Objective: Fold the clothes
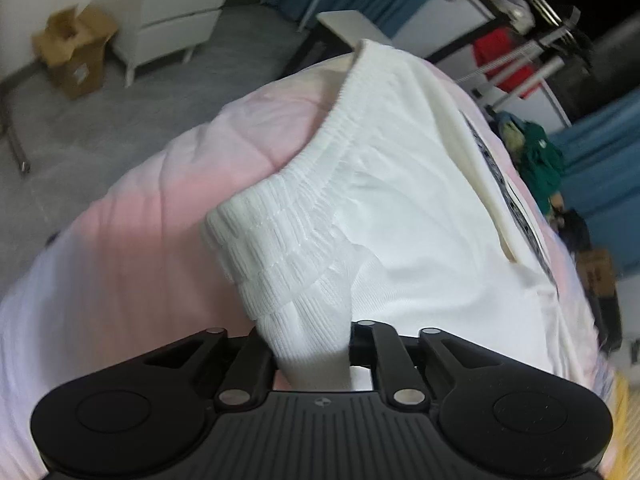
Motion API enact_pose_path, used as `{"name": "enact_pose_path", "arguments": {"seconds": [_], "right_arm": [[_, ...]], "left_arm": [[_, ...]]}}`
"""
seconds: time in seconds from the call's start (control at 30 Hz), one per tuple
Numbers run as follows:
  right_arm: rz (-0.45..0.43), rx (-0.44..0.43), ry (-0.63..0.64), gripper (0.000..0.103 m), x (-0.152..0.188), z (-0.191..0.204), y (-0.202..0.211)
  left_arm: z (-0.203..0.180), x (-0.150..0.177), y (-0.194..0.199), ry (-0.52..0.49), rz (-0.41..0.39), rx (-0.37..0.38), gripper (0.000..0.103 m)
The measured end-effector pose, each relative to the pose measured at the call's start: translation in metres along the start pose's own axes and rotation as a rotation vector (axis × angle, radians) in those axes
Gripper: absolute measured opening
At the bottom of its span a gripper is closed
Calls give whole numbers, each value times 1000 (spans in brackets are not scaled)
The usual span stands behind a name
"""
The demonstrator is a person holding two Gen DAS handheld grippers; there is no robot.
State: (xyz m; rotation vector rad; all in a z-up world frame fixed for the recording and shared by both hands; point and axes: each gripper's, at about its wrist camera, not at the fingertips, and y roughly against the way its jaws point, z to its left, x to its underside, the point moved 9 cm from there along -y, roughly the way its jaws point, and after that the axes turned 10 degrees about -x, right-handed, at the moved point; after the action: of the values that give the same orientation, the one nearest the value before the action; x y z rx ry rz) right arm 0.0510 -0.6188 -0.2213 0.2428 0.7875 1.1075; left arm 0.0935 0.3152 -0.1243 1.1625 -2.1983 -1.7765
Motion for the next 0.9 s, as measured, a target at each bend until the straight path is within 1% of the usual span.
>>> {"name": "enact_pose_path", "arguments": {"seconds": [0.07,0.1,0.13,0.17,0.2,0.23,0.3,0.33,0.4,0.47,0.53,0.57,0.63,0.77,0.9], "right_arm": [[-17,-5,37,18,-2,13,6],[-34,-7,62,28,-4,21,11],[-54,-10,88,39,-6,29,16],[-82,-13,112,45,-9,35,22],[-109,-25,128,55,-11,41,28],[-137,-36,144,60,-13,48,35],[-190,-62,178,64,-18,62,48],[-202,-84,199,64,-17,72,52],[-197,-129,252,64,-11,95,57],[-153,-194,305,64,3,120,57],[-71,-269,347,64,23,144,51],[-26,-301,367,64,34,155,48],[60,-338,383,64,54,170,42],[225,-409,332,64,93,191,22],[334,-424,290,64,123,198,-8]], "left_arm": [[-3,3,9,-66,-25,-11,30],[-4,7,14,-102,-41,-17,34],[-4,11,21,-136,-60,-23,46],[-5,13,28,-166,-83,-33,58],[-6,15,36,-192,-106,-41,62],[-8,17,44,-211,-128,-46,68],[-12,22,59,-250,-171,-55,74],[-15,24,67,-270,-193,-59,77],[-21,27,82,-306,-237,-64,78],[-37,26,92,-328,-287,-50,81],[-57,29,97,-355,-339,-34,82],[-70,32,91,-371,-337,-28,82],[-96,39,77,-403,-333,-17,82],[-147,52,49,-466,-324,5,82],[-198,65,22,-529,-315,27,82]]}}
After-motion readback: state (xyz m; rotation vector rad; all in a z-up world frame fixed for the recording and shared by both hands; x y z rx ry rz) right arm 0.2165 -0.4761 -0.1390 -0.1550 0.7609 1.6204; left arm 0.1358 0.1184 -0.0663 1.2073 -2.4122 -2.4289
